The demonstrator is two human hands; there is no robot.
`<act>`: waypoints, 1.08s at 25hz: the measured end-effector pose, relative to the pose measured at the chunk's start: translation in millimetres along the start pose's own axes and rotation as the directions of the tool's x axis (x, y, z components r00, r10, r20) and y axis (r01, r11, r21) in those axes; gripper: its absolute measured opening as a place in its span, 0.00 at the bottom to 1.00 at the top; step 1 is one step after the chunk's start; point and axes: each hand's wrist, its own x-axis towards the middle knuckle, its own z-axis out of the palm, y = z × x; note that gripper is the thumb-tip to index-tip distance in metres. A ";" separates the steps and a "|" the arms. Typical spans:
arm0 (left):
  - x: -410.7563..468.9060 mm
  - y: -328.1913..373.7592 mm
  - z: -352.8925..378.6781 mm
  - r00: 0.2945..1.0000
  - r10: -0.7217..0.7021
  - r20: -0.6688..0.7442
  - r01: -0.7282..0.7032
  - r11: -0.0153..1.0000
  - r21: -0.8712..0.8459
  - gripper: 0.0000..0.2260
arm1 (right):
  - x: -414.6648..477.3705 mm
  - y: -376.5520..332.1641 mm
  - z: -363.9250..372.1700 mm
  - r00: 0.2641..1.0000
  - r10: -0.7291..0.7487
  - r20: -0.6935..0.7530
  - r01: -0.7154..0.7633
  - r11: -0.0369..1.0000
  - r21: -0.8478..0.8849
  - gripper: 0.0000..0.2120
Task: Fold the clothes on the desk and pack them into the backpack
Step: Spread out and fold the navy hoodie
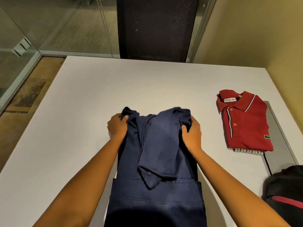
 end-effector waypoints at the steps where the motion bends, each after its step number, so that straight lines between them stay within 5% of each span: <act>1: 6.9 3.3 5.8 1.000 0.015 -0.019 -0.016 0.999 -0.047 0.11 | 7.8 4.3 5.0 0.998 -0.032 0.063 0.032 0.999 -0.008 0.25; 7: 21.8 21.0 47.1 0.976 0.152 -0.158 -0.126 0.978 0.165 0.09 | 18.6 28.0 29.7 0.947 -0.265 0.182 0.321 0.780 -0.536 0.32; 10: 29.1 20.2 57.3 0.964 0.199 -0.175 -0.154 0.958 0.244 0.11 | 27.0 21.6 27.5 0.960 -0.211 0.184 0.272 0.855 -0.442 0.29; 12: 30.8 11.4 52.3 0.977 0.160 -0.142 -0.133 0.974 0.183 0.14 | 22.6 3.7 25.2 0.988 -0.135 0.076 0.149 0.964 -0.222 0.27; 14: 29.7 2.9 41.3 0.987 0.110 -0.119 -0.104 0.993 0.053 0.18 | 11.2 -25.4 31.1 0.972 -0.227 -0.056 0.221 0.970 -0.098 0.24; 17: 17.6 -2.1 30.8 0.956 0.202 -0.211 -0.213 0.977 -0.032 0.21 | -3.1 -69.1 64.0 0.809 -0.579 0.099 0.584 0.774 -0.244 0.21; 20: 7.1 -14.8 36.0 0.857 0.513 -0.056 -0.475 0.827 0.301 0.23 | 3.2 -67.0 107.8 0.618 -0.687 0.381 0.762 0.405 -0.505 0.23; 22: 9.4 -31.6 42.0 0.843 0.528 0.104 -0.515 0.735 0.441 0.24 | 14.7 -50.4 120.0 0.662 -0.615 0.428 0.721 0.369 -0.586 0.26; 27: 18.5 -43.8 41.1 0.883 0.416 0.219 -0.470 0.791 0.392 0.25 | 33.4 -45.4 119.2 0.766 -0.447 0.463 0.643 0.499 -0.581 0.31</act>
